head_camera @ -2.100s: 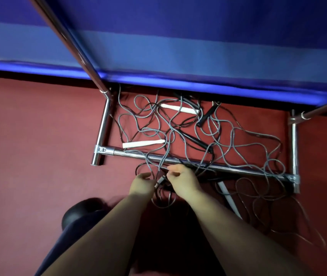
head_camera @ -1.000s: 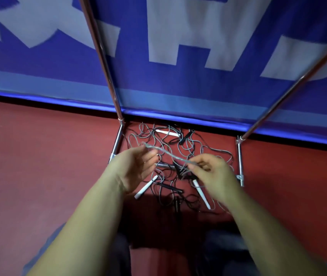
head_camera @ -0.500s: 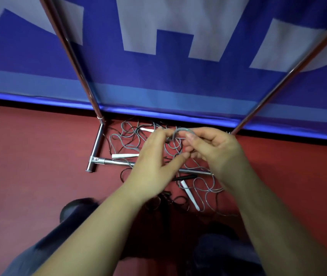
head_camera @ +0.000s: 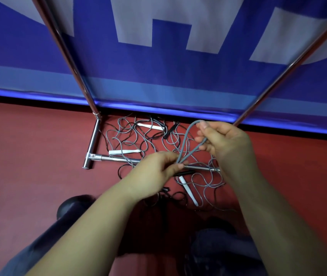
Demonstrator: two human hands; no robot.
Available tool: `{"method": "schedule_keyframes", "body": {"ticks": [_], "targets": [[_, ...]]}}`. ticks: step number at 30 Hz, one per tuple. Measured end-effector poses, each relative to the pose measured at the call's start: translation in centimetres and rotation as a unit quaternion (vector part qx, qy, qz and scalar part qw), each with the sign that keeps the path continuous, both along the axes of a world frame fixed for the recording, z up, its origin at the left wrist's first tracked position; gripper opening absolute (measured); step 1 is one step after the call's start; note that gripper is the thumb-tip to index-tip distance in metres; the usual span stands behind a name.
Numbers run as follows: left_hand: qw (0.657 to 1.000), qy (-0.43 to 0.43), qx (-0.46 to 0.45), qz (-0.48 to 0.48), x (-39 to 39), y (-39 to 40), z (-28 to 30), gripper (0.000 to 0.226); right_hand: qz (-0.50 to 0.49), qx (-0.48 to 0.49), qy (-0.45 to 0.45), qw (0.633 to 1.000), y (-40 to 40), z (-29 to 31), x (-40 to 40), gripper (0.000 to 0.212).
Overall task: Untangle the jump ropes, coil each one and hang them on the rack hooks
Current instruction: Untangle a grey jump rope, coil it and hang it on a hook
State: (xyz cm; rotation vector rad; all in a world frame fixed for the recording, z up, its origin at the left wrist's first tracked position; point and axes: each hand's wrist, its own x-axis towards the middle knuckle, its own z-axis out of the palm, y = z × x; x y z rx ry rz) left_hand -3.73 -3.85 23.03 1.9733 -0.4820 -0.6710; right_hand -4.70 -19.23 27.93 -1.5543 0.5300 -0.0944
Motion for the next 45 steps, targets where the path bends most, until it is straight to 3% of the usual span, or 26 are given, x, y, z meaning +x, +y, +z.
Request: {"method": "schedule_keyframes", "body": {"ticks": [3,5,8,11,13,15,19,21,24,29,33,35,38,40,42,45], "targets": [[0.982,0.113,-0.1,0.111,0.1,-0.1,0.8,0.018,0.034,0.013,0.014,0.999,0.0,-0.2,-0.1,0.01],[0.932,0.214,-0.207,0.205,0.7,0.1,1.4,0.02,0.102,-0.006,0.073,0.992,0.6,-0.7,-0.1,0.018],[0.84,0.321,-0.342,0.274,1.8,0.6,2.6,0.022,0.231,-0.024,0.167,0.958,1.9,-1.7,-0.8,0.046],[0.777,0.342,-0.41,0.333,2.8,1.3,3.2,0.022,0.367,-0.061,0.177,0.911,2.7,-1.7,-1.7,0.035],[0.766,0.323,-0.414,0.372,3.3,1.9,3.1,0.023,0.39,-0.077,0.16,0.904,2.7,-1.4,-1.8,0.014],[0.759,0.31,-0.418,0.391,3.5,2.2,3.0,0.022,0.37,-0.07,0.141,0.915,2.8,-1.4,-1.8,0.01],[0.727,0.337,-0.45,0.395,3.4,1.9,3.0,0.022,0.317,-0.09,0.133,0.935,3.3,-2.3,-1.7,0.028],[0.735,0.36,-0.444,0.365,3.0,1.5,3.0,0.022,0.335,-0.08,0.116,0.932,3.7,-2.3,-1.8,0.026],[0.758,0.357,-0.414,0.356,2.8,1.0,3.1,0.022,0.362,-0.121,0.121,0.916,4.3,-1.5,-1.9,0.005],[0.716,0.287,-0.411,0.486,4.0,2.6,2.1,0.021,0.374,-0.149,0.143,0.904,3.5,-1.0,-1.3,0.027],[0.768,0.243,-0.371,0.461,4.0,2.9,1.2,0.018,0.328,-0.122,0.136,0.927,3.3,-1.2,-1.1,0.029],[0.831,0.225,-0.321,0.395,3.5,2.5,1.0,0.016,0.257,-0.072,0.128,0.955,3.1,-0.9,-0.8,0.03],[0.935,0.209,-0.185,0.218,2.3,1.0,0.3,0.025,0.129,0.089,0.105,0.982,2.6,-0.1,-0.1,0.029],[0.948,0.257,-0.116,0.151,1.6,-0.1,0.2,0.036,0.056,0.18,0.093,0.978,2.1,0.1,0.1,0.026],[0.945,0.283,-0.125,0.101,1.2,-0.4,-0.1,0.038,-0.001,0.237,0.077,0.968,1.7,0.1,0.3,0.023],[0.975,0.193,-0.11,0.023,0.3,-0.2,0.7,0.022,-0.051,0.276,0.059,0.958,1.0,-0.1,0.5,0.023]]}}
